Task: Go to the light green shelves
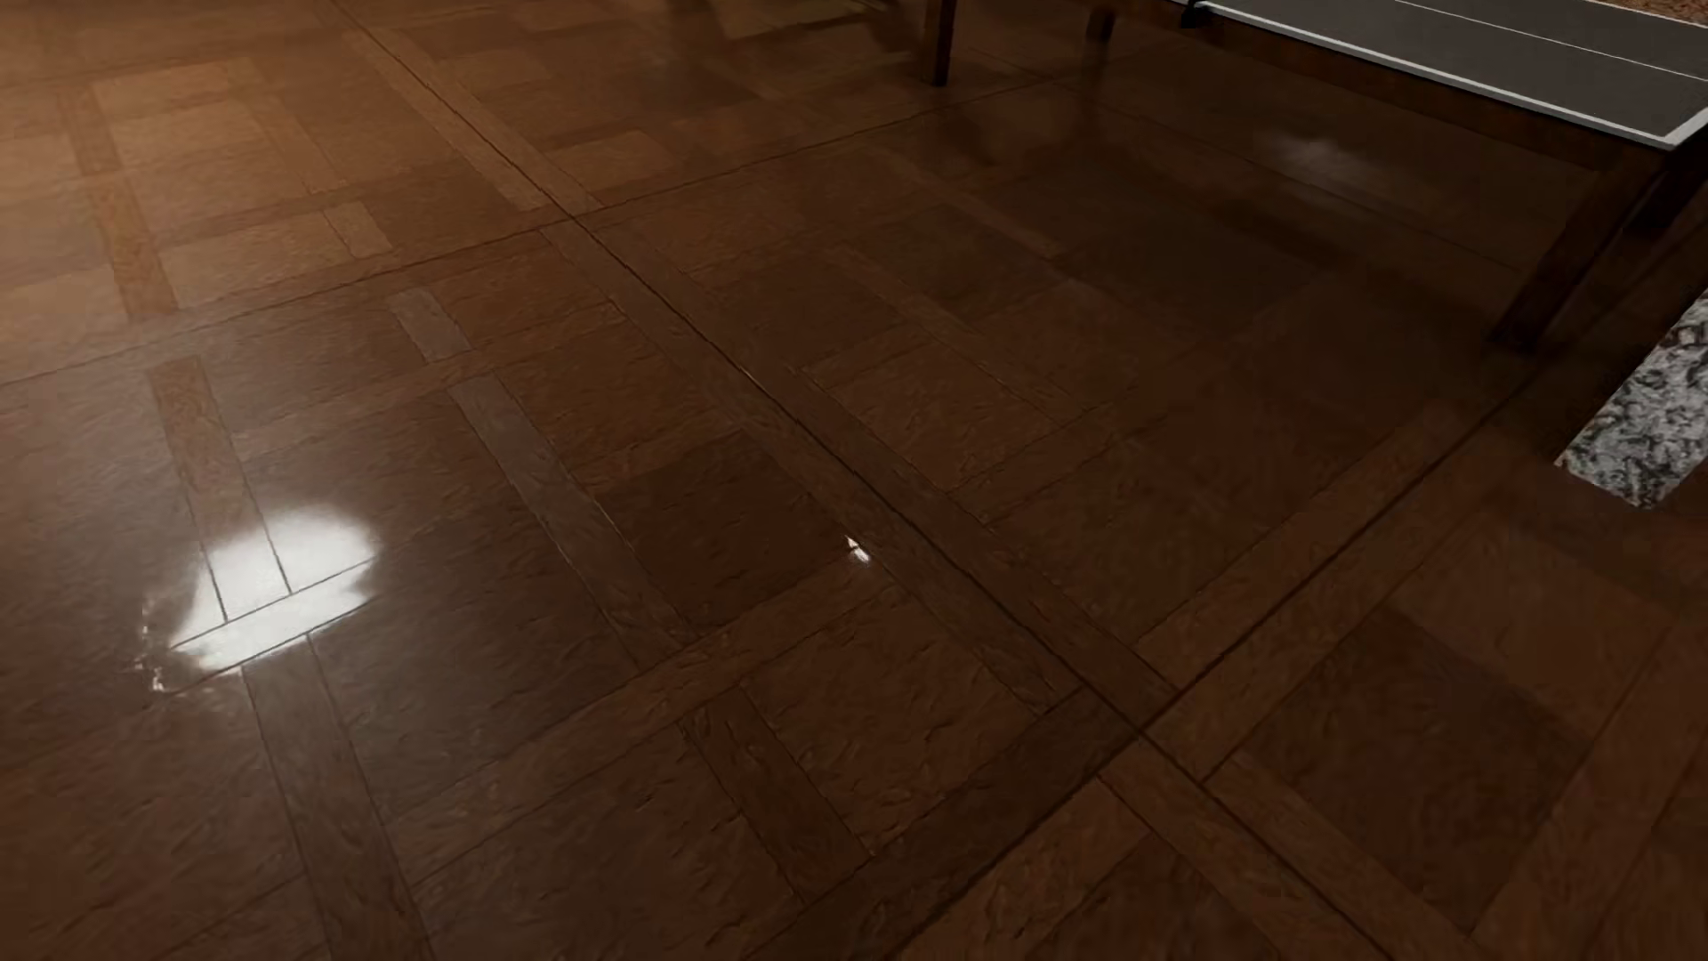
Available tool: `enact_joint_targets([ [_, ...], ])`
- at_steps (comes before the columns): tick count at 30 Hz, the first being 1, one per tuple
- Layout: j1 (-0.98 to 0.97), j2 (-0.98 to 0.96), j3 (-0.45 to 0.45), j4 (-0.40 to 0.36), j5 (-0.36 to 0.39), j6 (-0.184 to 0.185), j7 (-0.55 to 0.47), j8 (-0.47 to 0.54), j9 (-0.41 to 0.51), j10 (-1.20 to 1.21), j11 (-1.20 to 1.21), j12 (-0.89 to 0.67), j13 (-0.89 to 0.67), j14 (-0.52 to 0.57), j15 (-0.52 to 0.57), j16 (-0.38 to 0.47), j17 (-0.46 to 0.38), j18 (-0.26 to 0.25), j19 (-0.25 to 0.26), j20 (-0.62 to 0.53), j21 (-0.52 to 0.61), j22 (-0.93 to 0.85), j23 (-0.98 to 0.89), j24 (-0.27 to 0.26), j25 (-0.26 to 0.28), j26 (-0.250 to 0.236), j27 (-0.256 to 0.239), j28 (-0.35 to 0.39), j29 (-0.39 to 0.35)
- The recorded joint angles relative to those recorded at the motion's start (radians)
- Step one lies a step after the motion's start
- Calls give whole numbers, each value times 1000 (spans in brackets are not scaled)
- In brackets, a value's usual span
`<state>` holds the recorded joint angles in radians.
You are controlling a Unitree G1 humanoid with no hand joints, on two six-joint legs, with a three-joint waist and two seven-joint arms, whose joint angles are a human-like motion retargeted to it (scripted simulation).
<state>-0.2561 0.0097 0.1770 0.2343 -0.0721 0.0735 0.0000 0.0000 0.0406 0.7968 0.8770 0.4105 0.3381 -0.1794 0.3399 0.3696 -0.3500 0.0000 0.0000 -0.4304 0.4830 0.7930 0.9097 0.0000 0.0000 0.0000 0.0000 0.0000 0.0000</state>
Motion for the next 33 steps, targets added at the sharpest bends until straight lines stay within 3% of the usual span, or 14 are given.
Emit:
enact_joint_targets([
  [2,51,-58,-12,-13,-16,-13,0,0,-5,-22,-14,-16,48,-37,179,32,-28,0,0,110,-26,-65,-10,0,0,0,0,0,0],
  [5,108,-54,-41,-20,-35,-34,0,0,-11,-27,-92,-21,78,-77,184,51,-65,0,0,318,-41,-70,-45,0,0,0,0,0,0],
  [7,129,-73,-47,-18,-47,-46,0,0,-15,-21,-132,-36,72,-104,180,66,-73,0,0,389,-63,-40,-43,0,0,0,0,0,0],
  [12,149,-121,-107,6,-36,-39,0,0,-3,-5,-194,-52,37,-158,30,102,-84,0,0,338,-118,1,-82,0,0,0,0,0,0],
  [16,158,-185,-133,26,-26,-41,0,0,8,-16,-228,-44,30,-136,-84,91,-76,0,0,309,-130,-47,-119,0,0,0,0,0,0],
  [22,173,-309,-200,33,9,-39,0,0,49,-73,-235,-114,43,-150,-127,80,-49,0,0,219,-82,-106,-92,0,0,0,0,0,0],
  [27,170,-383,-204,62,-15,-37,0,0,64,-41,-226,-150,92,-173,-280,89,-17,0,0,162,17,-279,-60,0,0,0,0,0,0],
  [33,388,-507,-305,33,-58,-20,0,0,44,-137,-46,-73,132,-98,-25,54,13,0,0,164,17,-297,-48,0,0,0,0,0,0],
])
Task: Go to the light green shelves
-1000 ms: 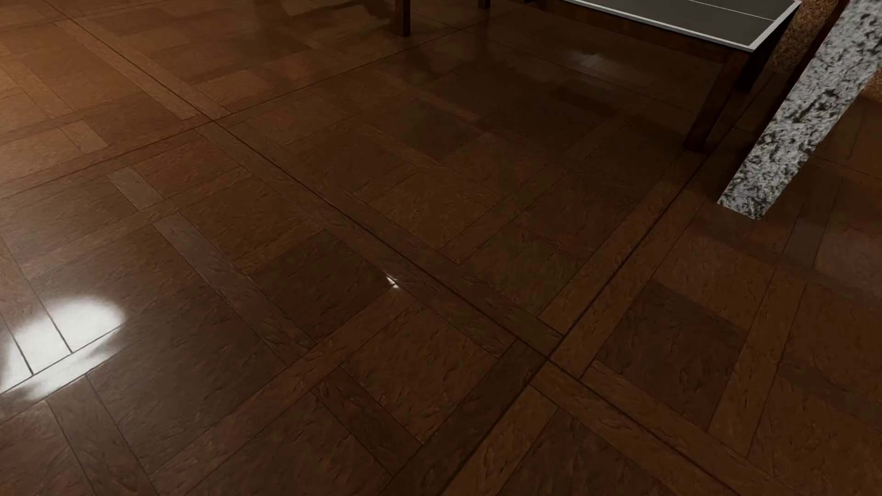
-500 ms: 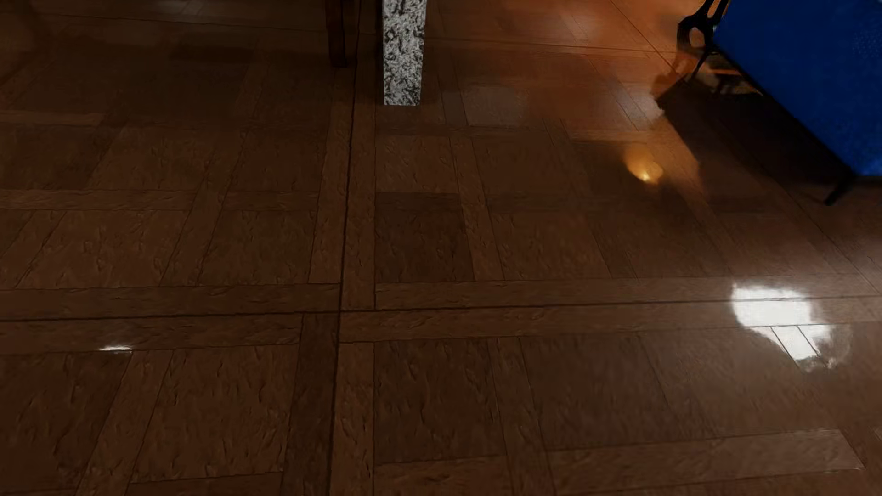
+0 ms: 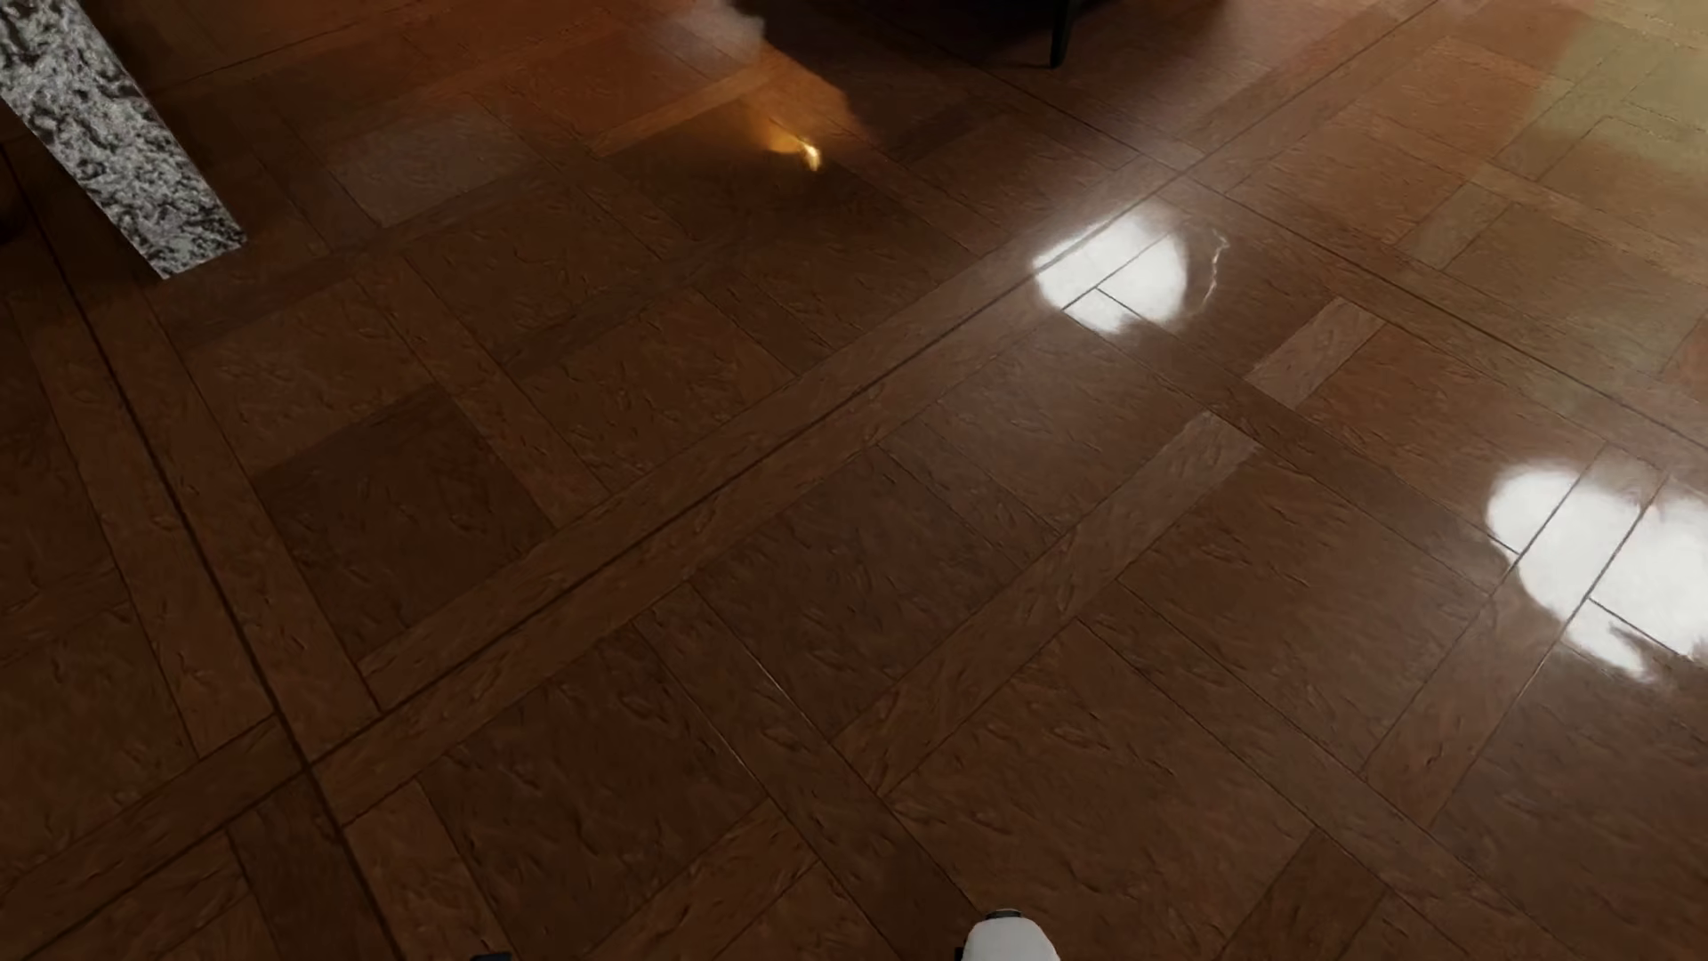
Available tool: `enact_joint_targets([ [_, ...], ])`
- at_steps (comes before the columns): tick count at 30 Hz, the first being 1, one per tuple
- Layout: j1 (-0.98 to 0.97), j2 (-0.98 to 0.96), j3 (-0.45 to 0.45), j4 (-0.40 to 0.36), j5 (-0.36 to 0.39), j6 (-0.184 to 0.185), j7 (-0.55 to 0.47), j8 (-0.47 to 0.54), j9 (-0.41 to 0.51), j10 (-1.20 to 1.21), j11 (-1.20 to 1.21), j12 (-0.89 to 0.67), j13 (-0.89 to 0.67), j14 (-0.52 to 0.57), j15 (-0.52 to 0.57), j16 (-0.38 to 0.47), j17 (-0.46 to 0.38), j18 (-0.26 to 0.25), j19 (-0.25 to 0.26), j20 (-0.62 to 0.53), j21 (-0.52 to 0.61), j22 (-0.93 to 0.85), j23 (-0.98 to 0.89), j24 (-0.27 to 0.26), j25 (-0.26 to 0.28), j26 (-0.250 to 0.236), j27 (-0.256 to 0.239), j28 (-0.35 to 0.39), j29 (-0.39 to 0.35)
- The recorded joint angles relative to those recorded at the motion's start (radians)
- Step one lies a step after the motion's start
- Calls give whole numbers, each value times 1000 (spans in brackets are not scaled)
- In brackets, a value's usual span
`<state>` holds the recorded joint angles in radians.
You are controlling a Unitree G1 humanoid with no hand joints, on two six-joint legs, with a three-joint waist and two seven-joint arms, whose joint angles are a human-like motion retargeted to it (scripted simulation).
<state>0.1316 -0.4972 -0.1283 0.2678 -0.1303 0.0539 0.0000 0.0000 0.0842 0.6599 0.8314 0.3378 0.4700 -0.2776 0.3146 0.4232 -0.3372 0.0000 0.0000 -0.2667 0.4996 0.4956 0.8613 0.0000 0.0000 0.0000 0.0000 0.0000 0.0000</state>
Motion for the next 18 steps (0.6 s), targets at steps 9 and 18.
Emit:
enact_joint_targets([
  [9,-452,359,246,-118,321,17,0,0,22,534,-216,132,-207,7,-505,-41,-66,0,0,-89,-124,321,-115,0,0,0,0,0,0],
  [18,-876,946,607,-138,189,-48,0,0,0,40,-403,159,-397,52,-627,22,-133,0,0,-178,-49,489,-306,0,0,0,0,0,0],
])
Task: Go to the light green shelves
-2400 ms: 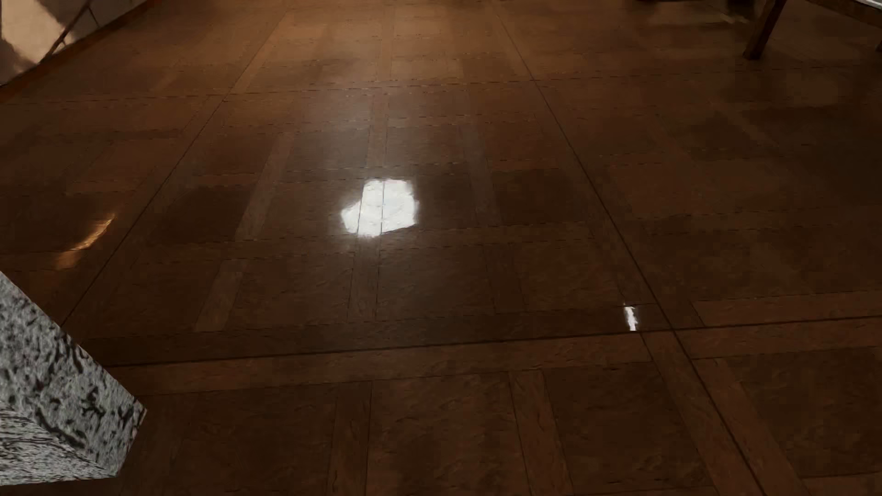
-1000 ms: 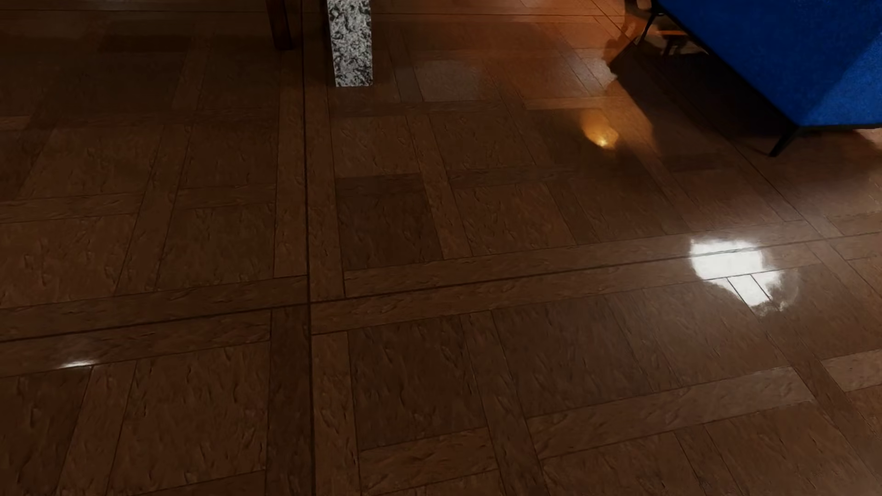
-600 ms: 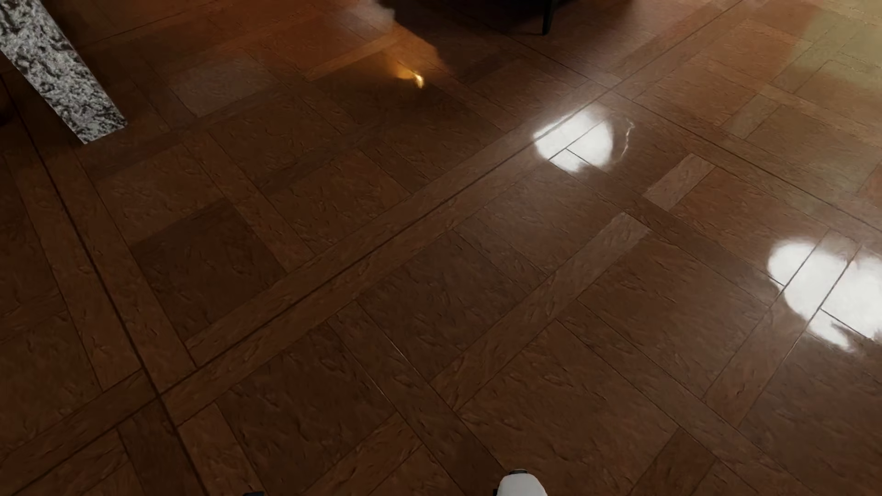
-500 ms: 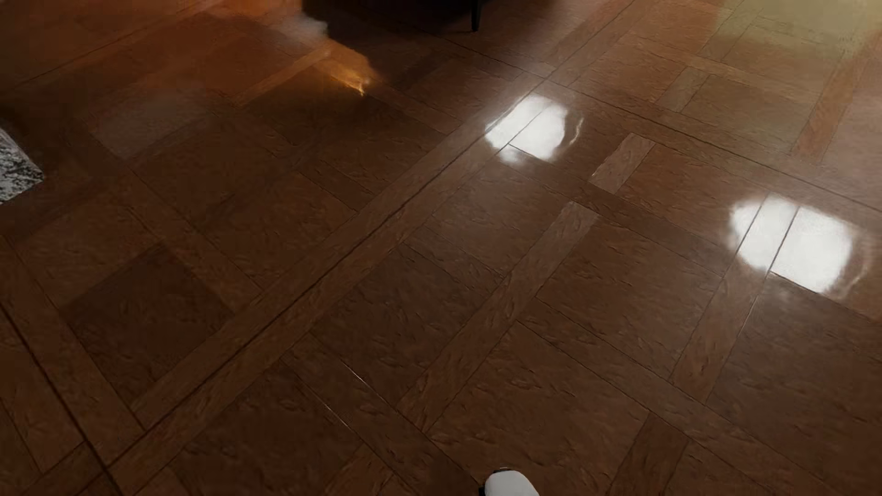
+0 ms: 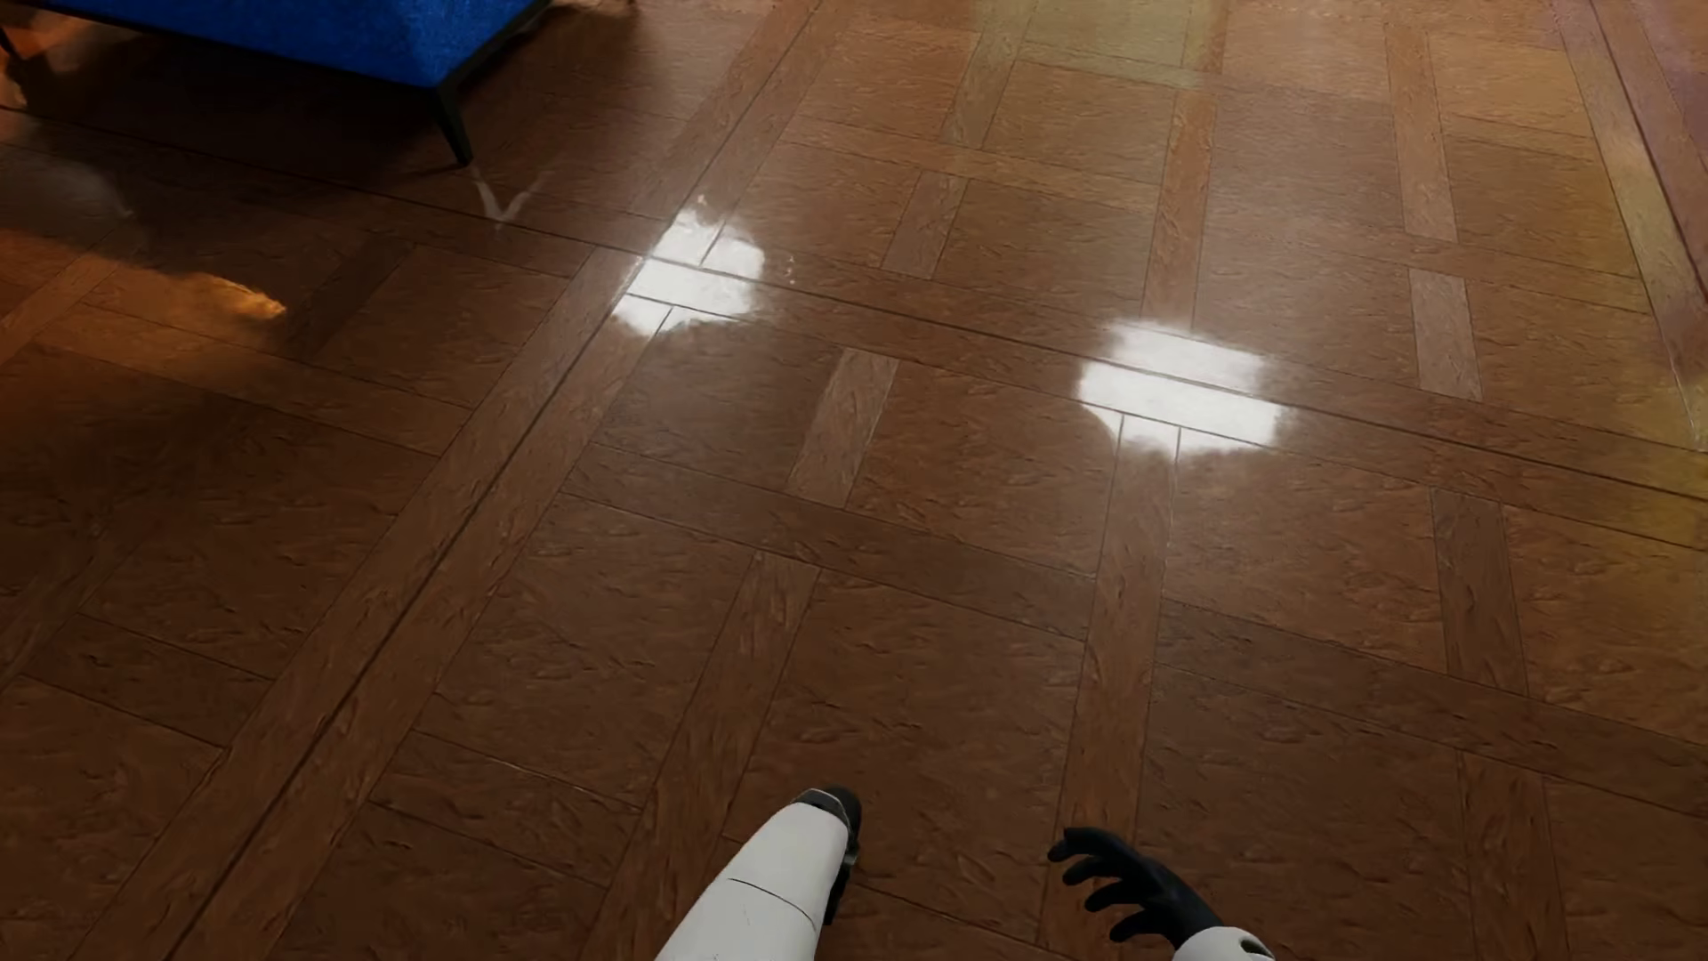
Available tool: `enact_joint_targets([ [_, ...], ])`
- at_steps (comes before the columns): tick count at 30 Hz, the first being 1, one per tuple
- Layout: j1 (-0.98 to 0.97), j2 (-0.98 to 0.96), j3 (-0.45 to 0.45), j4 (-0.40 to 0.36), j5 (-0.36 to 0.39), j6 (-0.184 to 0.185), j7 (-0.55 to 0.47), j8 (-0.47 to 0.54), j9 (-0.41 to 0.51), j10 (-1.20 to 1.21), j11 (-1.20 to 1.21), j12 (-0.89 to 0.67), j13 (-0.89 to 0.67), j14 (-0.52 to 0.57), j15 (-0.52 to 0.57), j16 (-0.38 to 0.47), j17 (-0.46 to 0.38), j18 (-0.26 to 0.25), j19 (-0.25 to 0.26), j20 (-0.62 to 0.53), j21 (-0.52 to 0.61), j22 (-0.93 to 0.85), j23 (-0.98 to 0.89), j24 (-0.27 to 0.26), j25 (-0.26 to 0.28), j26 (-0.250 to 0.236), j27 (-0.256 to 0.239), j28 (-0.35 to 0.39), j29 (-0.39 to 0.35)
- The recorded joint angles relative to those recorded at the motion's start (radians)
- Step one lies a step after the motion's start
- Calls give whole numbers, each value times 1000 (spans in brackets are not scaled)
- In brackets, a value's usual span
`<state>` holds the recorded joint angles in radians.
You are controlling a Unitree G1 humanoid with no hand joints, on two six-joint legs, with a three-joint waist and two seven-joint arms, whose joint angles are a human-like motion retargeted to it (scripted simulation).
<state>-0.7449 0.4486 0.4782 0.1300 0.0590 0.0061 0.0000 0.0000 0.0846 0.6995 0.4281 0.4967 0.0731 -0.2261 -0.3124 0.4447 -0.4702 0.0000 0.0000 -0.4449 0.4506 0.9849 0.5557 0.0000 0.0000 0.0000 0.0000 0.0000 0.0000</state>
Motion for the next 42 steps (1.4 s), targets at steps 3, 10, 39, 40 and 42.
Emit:
enact_joint_targets([
  [3,54,-124,-47,-64,-70,-37,0,0,29,284,435,-60,58,-50,463,-20,40,0,0,-12,118,54,135,0,0,0,0,0,0],
  [10,824,-802,-550,-113,23,50,0,0,34,-115,442,-215,341,-72,538,-60,66,0,0,129,261,-393,295,0,0,0,0,0,0],
  [39,740,-624,-408,-148,5,52,0,0,13,-49,737,-90,233,-5,501,-95,105,0,0,93,139,-233,317,0,0,0,0,0,0],
  [40,818,-692,-467,-131,21,70,0,0,13,-94,541,-133,268,3,576,-94,96,0,0,110,225,-332,364,0,0,0,0,0,0],
  [42,960,-777,-566,-105,12,81,0,0,5,-158,158,-209,358,-31,441,-82,91,0,0,174,287,-515,416,0,0,0,0,0,0],
])
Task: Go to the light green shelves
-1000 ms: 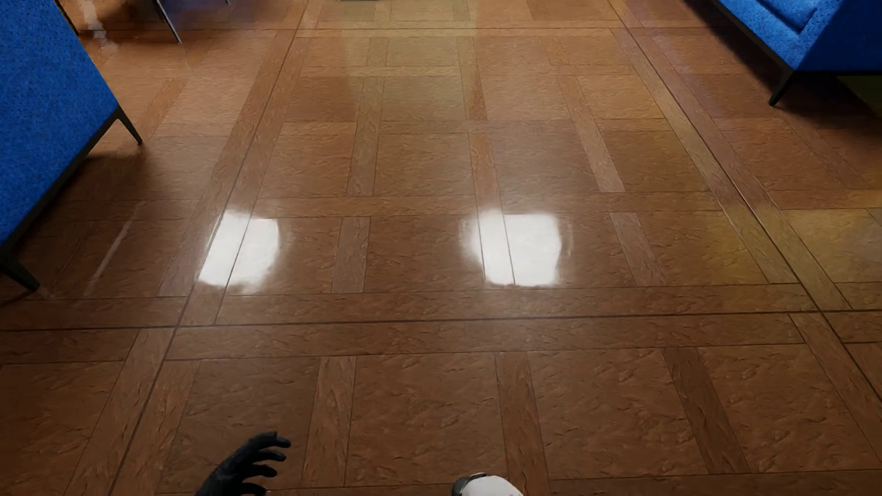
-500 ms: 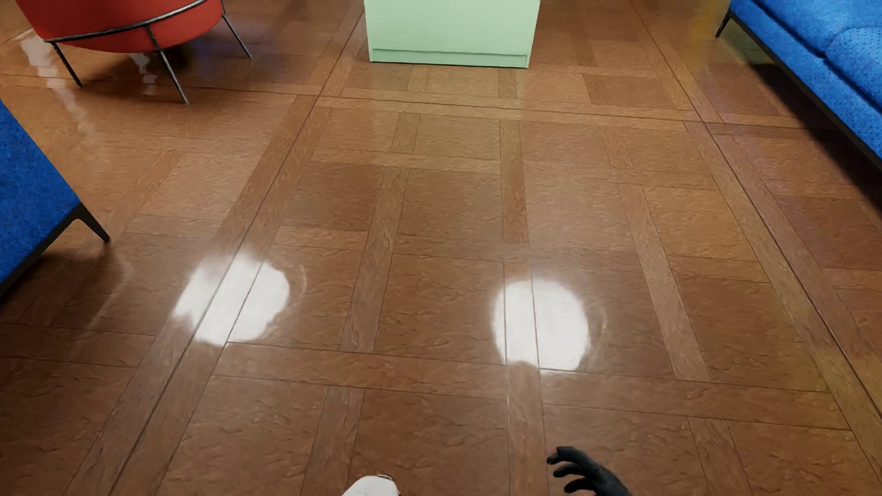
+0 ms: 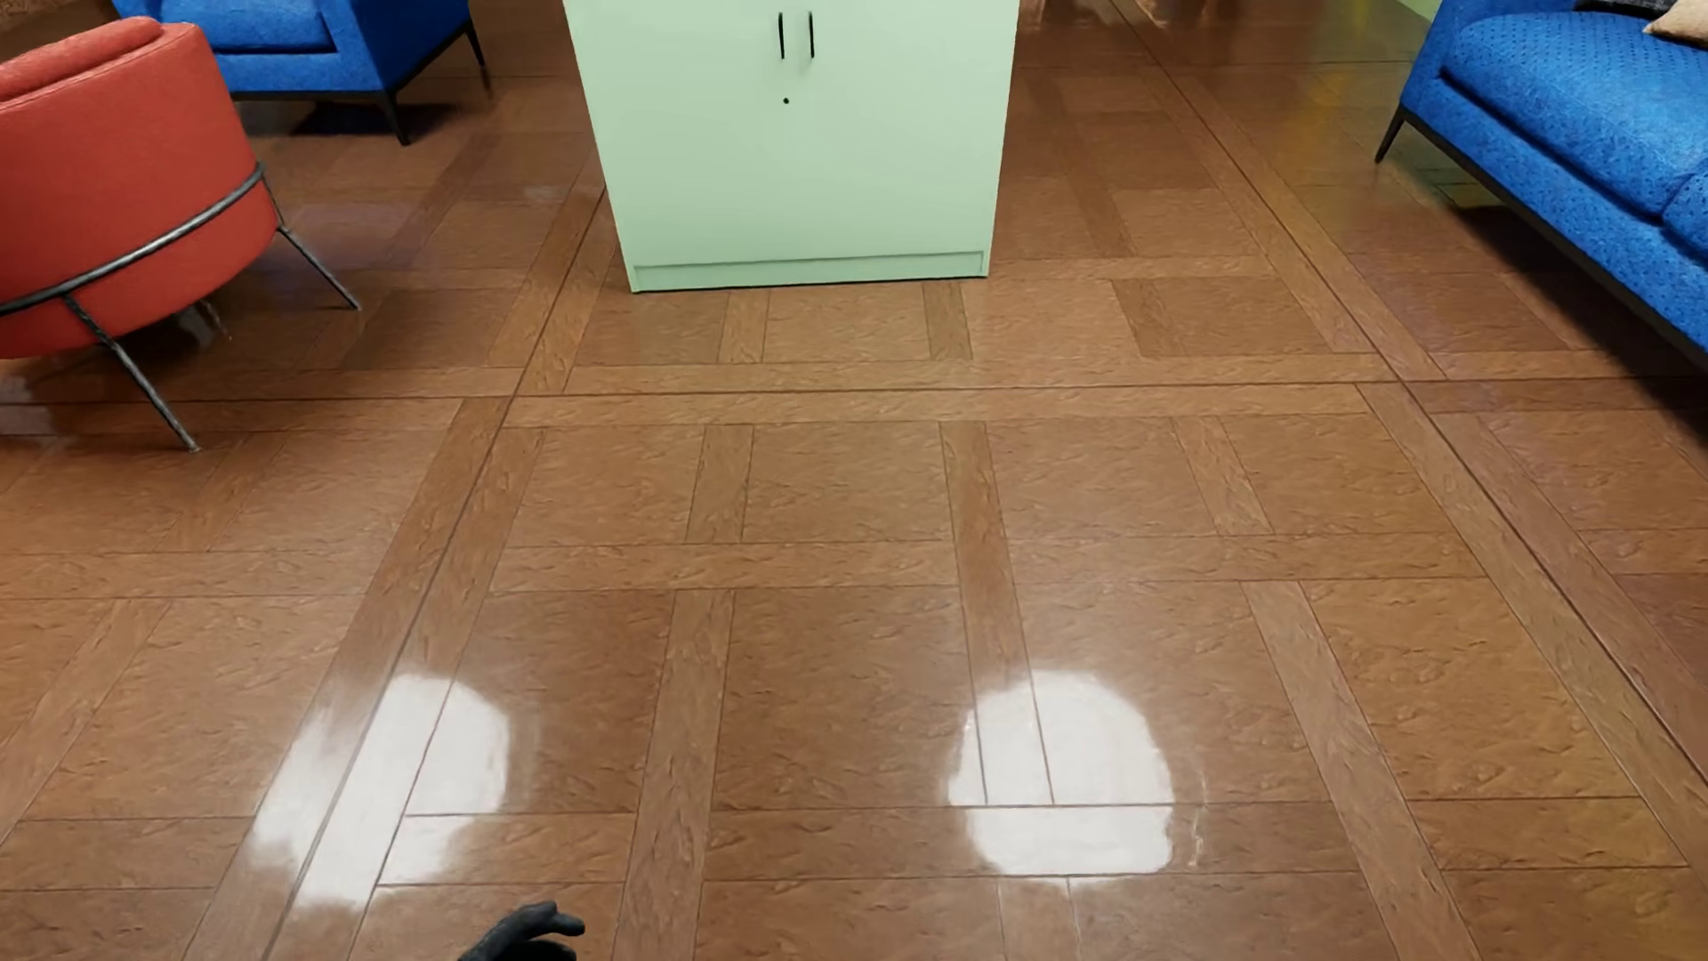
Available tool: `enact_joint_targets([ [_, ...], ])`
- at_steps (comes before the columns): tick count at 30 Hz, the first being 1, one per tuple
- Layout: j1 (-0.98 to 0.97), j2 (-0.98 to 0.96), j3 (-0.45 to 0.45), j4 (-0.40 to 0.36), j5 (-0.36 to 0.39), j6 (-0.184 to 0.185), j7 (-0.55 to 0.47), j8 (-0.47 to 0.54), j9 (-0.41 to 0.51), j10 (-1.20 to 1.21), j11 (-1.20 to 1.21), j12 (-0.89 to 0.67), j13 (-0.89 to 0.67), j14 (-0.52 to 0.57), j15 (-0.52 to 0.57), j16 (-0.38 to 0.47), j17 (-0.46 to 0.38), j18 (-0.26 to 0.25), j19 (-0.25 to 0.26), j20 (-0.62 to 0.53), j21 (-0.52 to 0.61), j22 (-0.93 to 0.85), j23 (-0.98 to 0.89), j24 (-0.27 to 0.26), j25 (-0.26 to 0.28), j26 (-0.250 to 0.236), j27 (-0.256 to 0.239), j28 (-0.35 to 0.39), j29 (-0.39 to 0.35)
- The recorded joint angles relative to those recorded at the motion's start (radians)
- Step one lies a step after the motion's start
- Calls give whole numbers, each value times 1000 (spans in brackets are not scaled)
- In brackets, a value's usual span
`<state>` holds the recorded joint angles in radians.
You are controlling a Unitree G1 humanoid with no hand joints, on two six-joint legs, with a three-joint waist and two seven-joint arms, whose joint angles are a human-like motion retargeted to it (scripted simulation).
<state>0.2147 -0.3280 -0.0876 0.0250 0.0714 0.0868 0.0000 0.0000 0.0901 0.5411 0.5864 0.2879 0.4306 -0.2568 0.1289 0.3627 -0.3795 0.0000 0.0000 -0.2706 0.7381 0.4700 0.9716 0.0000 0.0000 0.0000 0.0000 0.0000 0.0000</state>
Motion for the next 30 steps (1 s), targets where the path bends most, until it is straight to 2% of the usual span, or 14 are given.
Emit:
enact_joint_targets([
  [2,84,-73,-91,24,-40,-9,0,0,-14,0,-112,-75,67,-39,-445,23,-14,0,0,59,39,-105,7,0,0,0,0,0,0],
  [3,131,-96,-137,42,-52,-11,0,0,-12,12,-103,-87,91,-25,-475,28,-21,0,0,92,46,-131,11,0,0,0,0,0,0],
  [6,143,-144,-161,129,43,33,0,0,-44,245,-1,-37,136,281,6,13,-20,0,0,123,32,-66,51,0,0,0,0,0,0],
  [8,-1,-67,-111,176,130,67,0,0,-18,602,101,-13,89,422,66,-15,-13,0,0,43,17,105,70,0,0,0,0,0,0],
  [11,-286,225,49,133,169,38,0,0,12,843,-6,11,-60,57,-111,-27,-13,0,0,-141,-48,370,-46,0,0,0,0,0,0],
  [15,-481,506,316,104,79,-33,0,0,-8,249,-143,160,-271,64,-356,-1,-28,0,0,-197,-214,500,-300,0,0,0,0,0,0],
  [18,-582,594,361,124,41,-40,0,0,-51,-353,-143,235,-396,433,-485,2,-46,0,0,-208,-344,528,-442,0,0,0,0,0,0],
  [19,-622,632,368,124,28,-39,0,0,-52,-185,-118,251,-403,289,-492,0,-50,0,0,-212,-380,533,-487,0,0,0,0,0,0],
  [21,-656,682,398,119,-4,-48,0,0,-70,132,8,265,-353,222,-399,-2,-27,0,0,-218,-435,555,-514,0,0,0,0,0,0],
  [24,-516,549,405,10,-67,-91,0,0,-60,249,506,232,-259,160,-17,-6,32,0,0,-120,-322,532,-318,0,0,0,0,0,0],
  [26,-362,359,375,-38,-49,-82,0,0,-41,179,822,172,-273,141,-10,-28,43,0,0,-59,-213,433,-18,0,0,0,0,0,0],
  [28,-210,226,268,-29,-56,-48,0,0,-19,103,768,104,-191,121,-2,-44,47,0,0,-23,-182,298,69,0,0,0,0,0,0],
  [29,-156,167,202,-20,-72,-38,0,0,-18,65,596,80,-128,138,56,-48,54,0,0,-3,-246,216,70,0,0,0,0,0,0],
  [30,-97,139,159,-20,-64,-39,0,0,-23,12,350,55,-99,179,130,-39,45,0,0,9,-164,141,101,0,0,0,0,0,0],
])
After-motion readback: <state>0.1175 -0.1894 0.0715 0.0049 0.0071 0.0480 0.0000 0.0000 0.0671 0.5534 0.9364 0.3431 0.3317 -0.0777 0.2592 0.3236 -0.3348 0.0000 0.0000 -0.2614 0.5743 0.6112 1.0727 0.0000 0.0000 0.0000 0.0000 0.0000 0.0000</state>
